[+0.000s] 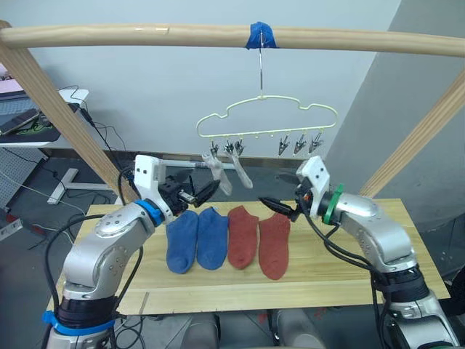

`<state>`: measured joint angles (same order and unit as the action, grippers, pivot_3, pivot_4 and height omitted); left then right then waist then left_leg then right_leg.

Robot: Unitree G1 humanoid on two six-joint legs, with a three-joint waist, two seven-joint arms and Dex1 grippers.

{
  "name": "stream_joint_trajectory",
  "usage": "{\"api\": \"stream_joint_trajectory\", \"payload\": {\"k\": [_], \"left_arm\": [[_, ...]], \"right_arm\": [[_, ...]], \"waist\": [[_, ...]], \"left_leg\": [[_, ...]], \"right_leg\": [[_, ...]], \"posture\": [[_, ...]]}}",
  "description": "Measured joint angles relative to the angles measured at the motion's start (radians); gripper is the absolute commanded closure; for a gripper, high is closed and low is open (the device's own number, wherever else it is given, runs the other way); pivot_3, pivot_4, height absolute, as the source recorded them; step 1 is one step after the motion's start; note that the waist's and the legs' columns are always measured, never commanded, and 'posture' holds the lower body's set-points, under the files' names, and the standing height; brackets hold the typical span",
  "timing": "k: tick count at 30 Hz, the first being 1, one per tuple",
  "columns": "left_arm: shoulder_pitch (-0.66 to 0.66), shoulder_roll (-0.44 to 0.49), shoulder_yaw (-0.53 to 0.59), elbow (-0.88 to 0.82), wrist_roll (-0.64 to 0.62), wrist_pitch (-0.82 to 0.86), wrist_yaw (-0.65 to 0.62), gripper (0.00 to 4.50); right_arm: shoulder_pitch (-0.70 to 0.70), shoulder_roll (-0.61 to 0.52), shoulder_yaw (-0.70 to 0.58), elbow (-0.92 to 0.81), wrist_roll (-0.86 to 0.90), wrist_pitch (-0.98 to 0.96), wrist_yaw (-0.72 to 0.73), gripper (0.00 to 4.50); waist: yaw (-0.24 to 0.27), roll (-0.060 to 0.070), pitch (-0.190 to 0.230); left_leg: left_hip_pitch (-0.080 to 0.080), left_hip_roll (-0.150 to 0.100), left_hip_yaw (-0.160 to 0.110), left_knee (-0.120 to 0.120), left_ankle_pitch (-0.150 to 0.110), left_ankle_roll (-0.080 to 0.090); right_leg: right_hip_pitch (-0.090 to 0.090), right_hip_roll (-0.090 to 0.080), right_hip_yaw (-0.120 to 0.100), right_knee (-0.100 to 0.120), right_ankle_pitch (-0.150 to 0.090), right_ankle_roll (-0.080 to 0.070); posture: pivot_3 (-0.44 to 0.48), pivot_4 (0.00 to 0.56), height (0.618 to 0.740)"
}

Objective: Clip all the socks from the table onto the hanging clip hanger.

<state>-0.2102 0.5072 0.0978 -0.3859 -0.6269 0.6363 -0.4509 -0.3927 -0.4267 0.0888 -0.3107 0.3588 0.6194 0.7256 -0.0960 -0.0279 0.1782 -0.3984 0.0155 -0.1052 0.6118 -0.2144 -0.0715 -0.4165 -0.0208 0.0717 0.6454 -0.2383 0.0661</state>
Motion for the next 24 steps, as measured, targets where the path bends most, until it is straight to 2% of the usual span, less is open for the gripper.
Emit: {"api": "stream_joint_trajectory", "payload": {"k": [4,7,10,18,24], "left_arm": [[0.014,-0.024,-0.060,0.000,0.081,-0.129,-0.054,0.00],[0.021,-0.059,-0.085,0.002,0.136,-0.229,-0.080,0.58],[0.007,-0.133,-0.143,0.043,0.214,-0.332,-0.078,1.48],[-0.063,-0.246,-0.180,0.228,0.343,-0.444,-0.011,1.48],[-0.101,-0.289,-0.181,0.342,0.401,-0.517,0.006,1.48]], "right_arm": [[0.011,-0.010,-0.065,-0.087,0.071,0.003,0.004,0.02],[0.037,-0.020,-0.081,-0.120,0.108,0.015,-0.002,0.00],[0.061,-0.030,-0.100,-0.160,0.137,0.036,-0.014,0.00],[0.060,-0.022,-0.102,-0.190,0.157,0.046,-0.057,0.00],[0.058,-0.015,-0.103,-0.208,0.205,0.046,-0.058,0.00]], "waist": [[0.001,0.000,0.000],[0.001,0.000,0.000],[0.008,0.000,0.000],[0.006,0.000,0.000],[0.005,0.000,0.000]], "left_leg": [[0.000,0.000,0.000,0.000,0.000,0.000],[0.000,0.000,0.000,0.000,0.000,0.000],[0.000,0.000,0.000,0.001,0.000,0.000],[0.001,0.000,0.000,0.002,0.000,0.000],[0.000,0.000,0.000,0.002,0.000,0.000]], "right_leg": [[0.000,0.000,0.000,0.000,0.000,0.000],[0.000,0.000,0.000,0.000,0.000,0.000],[0.001,0.000,0.000,0.000,0.000,0.000],[0.002,0.000,0.000,0.001,0.001,0.001],[0.002,0.000,0.000,0.000,0.001,0.001]], "posture": [[-0.116,0.142,0.740],[-0.120,0.140,0.740],[-0.132,0.138,0.740],[-0.149,0.130,0.740],[-0.157,0.126,0.740]]}}
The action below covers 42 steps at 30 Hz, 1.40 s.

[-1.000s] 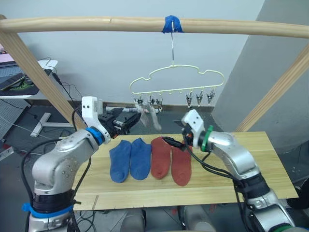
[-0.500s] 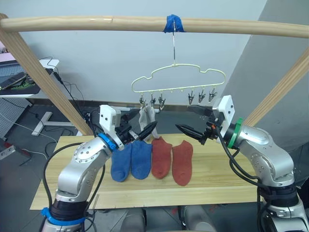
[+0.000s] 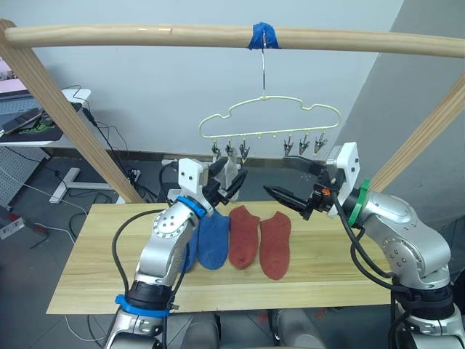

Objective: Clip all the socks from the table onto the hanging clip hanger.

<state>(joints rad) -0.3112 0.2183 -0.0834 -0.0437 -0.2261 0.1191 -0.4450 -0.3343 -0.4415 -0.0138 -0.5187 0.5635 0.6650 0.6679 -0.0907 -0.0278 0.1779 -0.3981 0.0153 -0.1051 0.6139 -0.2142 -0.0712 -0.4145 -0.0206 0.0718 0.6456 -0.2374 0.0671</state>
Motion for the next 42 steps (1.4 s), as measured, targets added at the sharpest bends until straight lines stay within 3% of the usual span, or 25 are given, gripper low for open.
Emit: {"api": "stream_joint_trajectory", "payload": {"k": [9,42], "left_arm": [[-0.077,-0.044,-0.004,0.176,0.066,-0.103,0.002,1.48],[-0.267,-0.113,0.071,0.451,0.092,-0.196,0.070,1.48]], "right_arm": [[0.001,0.004,-0.002,0.000,0.010,-0.020,-0.017,0.00],[-0.051,0.007,0.014,-0.026,0.076,0.022,-0.067,0.00]], "waist": [[-0.007,0.000,0.000],[-0.039,0.000,0.000]], "left_leg": [[0.001,0.000,0.000,0.001,0.000,0.000],[0.000,-0.001,-0.001,0.012,0.000,0.000]], "right_leg": [[0.001,0.000,0.000,0.000,0.000,0.000],[0.005,0.000,0.000,0.002,0.004,0.004]], "posture": [[-0.167,0.132,0.740],[-0.200,0.128,0.740]]}}
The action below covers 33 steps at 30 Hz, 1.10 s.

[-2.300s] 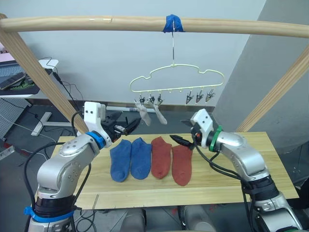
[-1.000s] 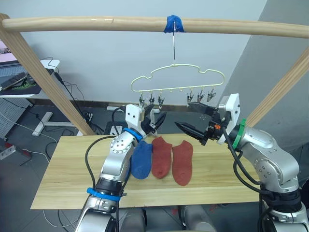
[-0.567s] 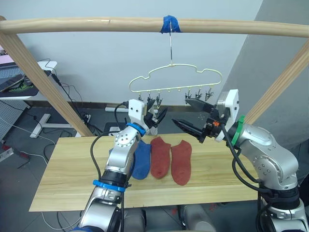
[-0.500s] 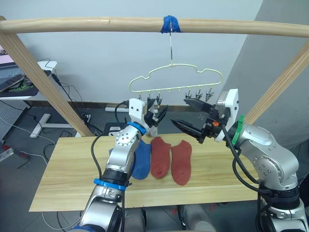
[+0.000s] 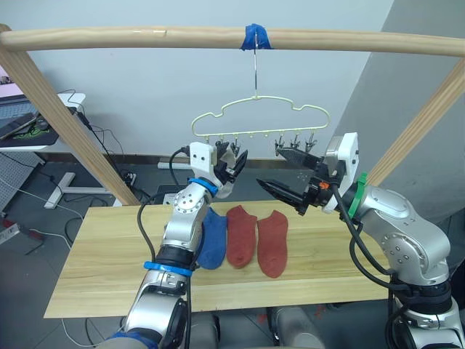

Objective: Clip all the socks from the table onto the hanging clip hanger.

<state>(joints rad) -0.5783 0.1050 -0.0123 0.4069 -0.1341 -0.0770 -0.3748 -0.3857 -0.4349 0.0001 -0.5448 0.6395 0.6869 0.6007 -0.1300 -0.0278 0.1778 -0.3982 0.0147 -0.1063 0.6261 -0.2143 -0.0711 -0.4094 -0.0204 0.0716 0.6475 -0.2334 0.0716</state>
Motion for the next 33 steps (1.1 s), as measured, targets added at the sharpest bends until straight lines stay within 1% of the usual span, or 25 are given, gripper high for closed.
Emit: {"api": "stream_joint_trajectory", "payload": {"k": [5,19,22,24,33], "left_arm": [[-0.021,-0.013,0.000,0.038,0.003,-0.025,0.013,1.48],[-0.049,-0.021,0.002,0.100,0.038,-0.085,0.065,1.48],[-0.049,-0.021,0.003,0.103,0.037,-0.086,0.065,2.05],[-0.049,-0.022,0.004,0.103,0.037,-0.087,0.062,2.65],[-0.049,-0.030,0.017,0.106,0.037,-0.087,0.062,2.65]], "right_arm": [[0.000,-0.001,0.000,0.000,0.000,0.000,-0.012,0.00],[0.001,-0.005,0.001,-0.001,0.001,-0.001,-0.014,0.00],[0.001,-0.005,0.001,-0.001,0.001,-0.002,-0.013,0.00],[0.001,-0.005,0.001,-0.001,0.001,-0.002,-0.013,0.00],[0.001,-0.005,0.003,-0.001,0.001,-0.003,-0.012,0.00]], "waist": [[-0.011,0.000,0.000],[-0.016,0.000,0.000],[-0.016,0.000,0.000],[-0.016,0.000,0.000],[-0.017,0.000,0.000]], "left_leg": [[0.000,0.000,0.000,0.000,0.000,0.000],[0.000,0.000,0.000,0.000,0.000,0.000],[0.000,0.000,0.000,0.000,0.000,0.000],[0.000,0.000,0.000,0.000,0.000,0.000],[0.000,0.000,0.000,0.001,0.000,0.000]], "right_leg": [[0.000,0.000,0.000,0.000,0.000,0.000],[0.000,0.000,0.000,0.000,0.000,0.000],[0.000,0.000,0.000,0.000,0.000,0.000],[0.000,0.000,0.000,0.000,0.000,0.001],[0.000,0.000,0.000,0.000,0.000,0.001]], "posture": [[-0.206,0.128,0.740],[-0.212,0.122,0.740],[-0.210,0.122,0.740],[-0.210,0.121,0.740],[-0.209,0.117,0.740]]}}
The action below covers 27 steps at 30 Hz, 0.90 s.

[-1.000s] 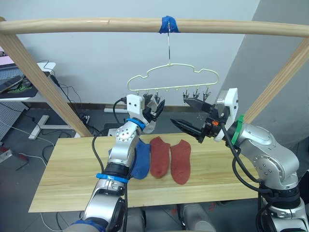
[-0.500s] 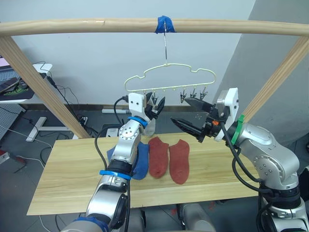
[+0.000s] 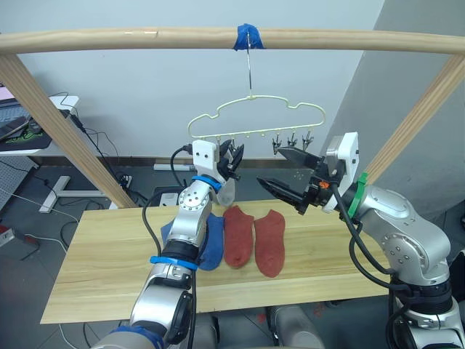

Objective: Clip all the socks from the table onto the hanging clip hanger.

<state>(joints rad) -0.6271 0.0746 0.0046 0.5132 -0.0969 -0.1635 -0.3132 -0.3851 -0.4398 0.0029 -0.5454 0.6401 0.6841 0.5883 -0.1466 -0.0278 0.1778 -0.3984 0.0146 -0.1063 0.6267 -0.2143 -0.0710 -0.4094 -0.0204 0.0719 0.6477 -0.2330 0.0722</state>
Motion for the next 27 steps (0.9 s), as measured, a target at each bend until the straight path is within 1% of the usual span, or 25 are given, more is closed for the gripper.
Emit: {"api": "stream_joint_trajectory", "payload": {"k": [14,16,19,22,27], "left_arm": [[0.000,-0.004,0.002,0.014,0.003,-0.004,0.019,2.65],[-0.001,-0.004,0.002,0.014,0.003,-0.004,0.019,3.00],[-0.001,-0.004,0.002,0.014,0.003,-0.004,0.019,3.79],[-0.001,-0.004,0.002,0.014,0.002,-0.004,0.018,4.26],[-0.001,-0.004,0.003,0.014,0.002,-0.004,0.018,4.32]], "right_arm": [[0.024,-0.007,0.005,0.000,-0.003,-0.026,0.012,0.00],[0.024,-0.007,0.012,0.000,-0.003,-0.032,0.013,0.00],[0.024,-0.008,0.018,0.000,-0.003,-0.039,0.014,0.00],[0.024,-0.009,0.018,0.000,-0.003,-0.041,0.014,0.00],[0.024,-0.009,0.020,0.000,-0.002,-0.041,0.013,0.00]], "waist": [[-0.002,0.000,0.000],[-0.002,0.000,0.000],[-0.002,0.000,0.000],[-0.002,0.000,0.000],[-0.002,0.000,0.000]], "left_leg": [[0.000,0.000,0.000,0.000,0.000,0.000],[0.000,0.000,0.000,0.001,0.000,0.000],[0.000,0.000,0.000,0.001,0.000,0.000],[0.000,0.000,0.000,0.001,0.000,0.000],[0.000,0.000,0.000,0.001,0.000,0.000]], "right_leg": [[0.000,0.000,0.000,0.000,0.000,0.000],[0.000,0.000,0.000,0.000,0.000,0.000],[0.000,0.000,0.000,0.000,0.000,0.000],[0.000,0.000,0.000,0.000,0.000,0.000],[0.000,0.000,0.000,0.000,0.000,0.000]], "posture": [[-0.214,0.116,0.740],[-0.212,0.117,0.740],[-0.209,0.118,0.740],[-0.210,0.120,0.740],[-0.210,0.124,0.740]]}}
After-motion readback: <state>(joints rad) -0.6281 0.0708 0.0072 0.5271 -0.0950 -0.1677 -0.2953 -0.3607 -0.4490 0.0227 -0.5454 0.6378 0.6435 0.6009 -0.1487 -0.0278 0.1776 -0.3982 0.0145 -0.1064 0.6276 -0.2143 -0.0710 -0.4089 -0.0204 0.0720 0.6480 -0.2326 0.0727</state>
